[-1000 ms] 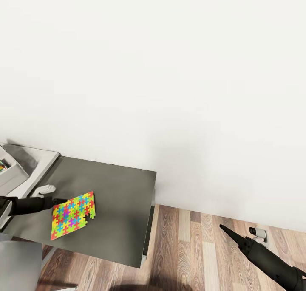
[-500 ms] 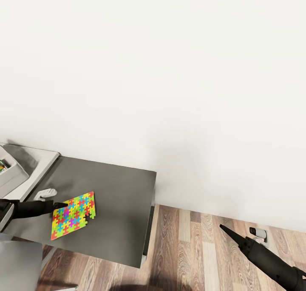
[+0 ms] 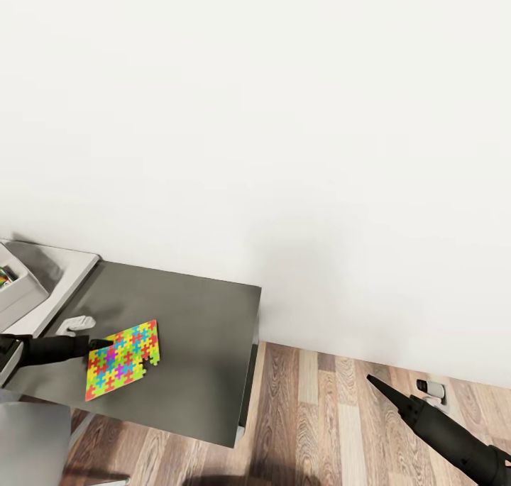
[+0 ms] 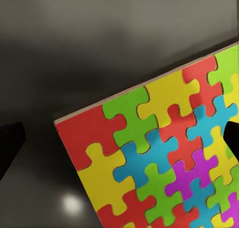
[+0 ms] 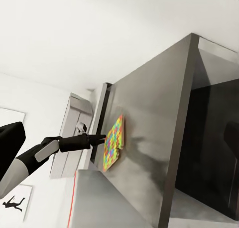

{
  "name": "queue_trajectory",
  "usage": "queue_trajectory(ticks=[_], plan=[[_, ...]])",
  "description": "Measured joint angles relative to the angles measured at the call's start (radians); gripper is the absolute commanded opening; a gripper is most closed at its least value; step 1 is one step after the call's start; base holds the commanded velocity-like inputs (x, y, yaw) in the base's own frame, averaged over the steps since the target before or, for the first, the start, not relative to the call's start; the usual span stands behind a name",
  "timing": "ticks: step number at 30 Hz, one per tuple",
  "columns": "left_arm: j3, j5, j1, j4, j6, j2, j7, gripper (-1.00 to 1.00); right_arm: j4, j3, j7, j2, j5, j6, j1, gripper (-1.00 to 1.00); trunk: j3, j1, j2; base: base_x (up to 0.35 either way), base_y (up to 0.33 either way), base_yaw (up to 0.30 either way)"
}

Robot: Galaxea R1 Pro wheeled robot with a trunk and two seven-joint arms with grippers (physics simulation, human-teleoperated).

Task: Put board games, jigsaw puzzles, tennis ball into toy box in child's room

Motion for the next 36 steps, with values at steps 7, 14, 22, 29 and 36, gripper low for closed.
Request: queue_trajectory(ticks=[7,14,22,29,36], plan=[[0.002,0.004,0.001,-0.001,-0.013,-0.003,-0.008,1.0,0.0,0.0,0.0,-0.001,0.0,0.0,0.001,1.0,0.0,0.0,0.0,0.0,0.0,0.0],[0.002,0.006,0.002,-0.001,-0.016,-0.004,-0.012,1.0,-0.001,0.0,0.001,-0.002,0.0,0.0,0.001,1.0,0.0,0.0,0.0,0.0,0.0,0.0],[0.003,0.007,0.003,-0.001,-0.018,-0.007,-0.027,1.0,-0.002,0.0,0.002,-0.002,0.0,0.0,0.001,1.0,0.0,0.0,0.0,0.0,0.0,0.0],[0.001,0.006,0.005,-0.001,-0.028,-0.01,-0.052,1.0,-0.002,0.0,0.002,-0.002,0.0,0.0,0.001,1.0,0.0,0.0,0.0,0.0,0.0,0.0],[0.002,0.01,0.006,-0.002,-0.05,-0.019,-0.072,1.0,-0.002,0.0,0.002,-0.003,0.0,0.0,0.001,1.0,0.0,0.0,0.0,0.0,0.0,0.0]])
